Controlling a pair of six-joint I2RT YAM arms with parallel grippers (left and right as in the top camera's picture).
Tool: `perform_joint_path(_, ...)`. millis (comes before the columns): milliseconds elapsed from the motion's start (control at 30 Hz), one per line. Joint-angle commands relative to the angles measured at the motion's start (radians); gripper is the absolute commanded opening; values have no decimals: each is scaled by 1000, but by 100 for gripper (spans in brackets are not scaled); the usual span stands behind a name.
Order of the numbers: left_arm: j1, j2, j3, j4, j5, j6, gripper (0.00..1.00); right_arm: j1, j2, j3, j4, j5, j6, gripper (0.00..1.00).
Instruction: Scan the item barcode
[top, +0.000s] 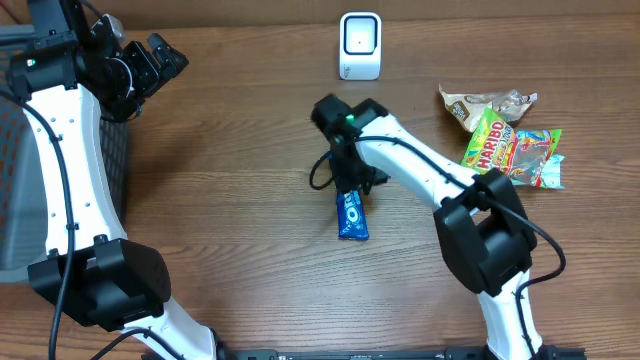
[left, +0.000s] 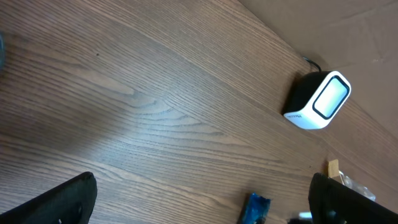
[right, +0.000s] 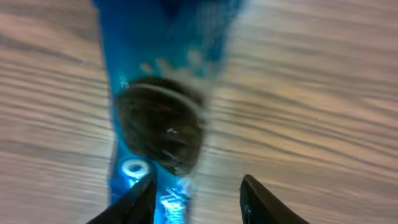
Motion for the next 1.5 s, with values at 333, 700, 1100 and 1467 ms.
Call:
perform_joint_path(333, -8, 1, 23, 3, -7, -14, 100, 88, -32, 45, 77, 106, 64, 39)
perform_joint_path(700, -8, 1, 23, 3, -7, -14, 100, 98, -32, -74, 102, 109, 60, 43)
perform_joint_path(1100, -8, 1, 23, 3, -7, -14, 100, 100, -34, -51, 65, 54, 21, 40)
perform_joint_path(1467, -8, 1, 23, 3, -7, -14, 100, 130, -31, 36, 9, 53, 4, 40)
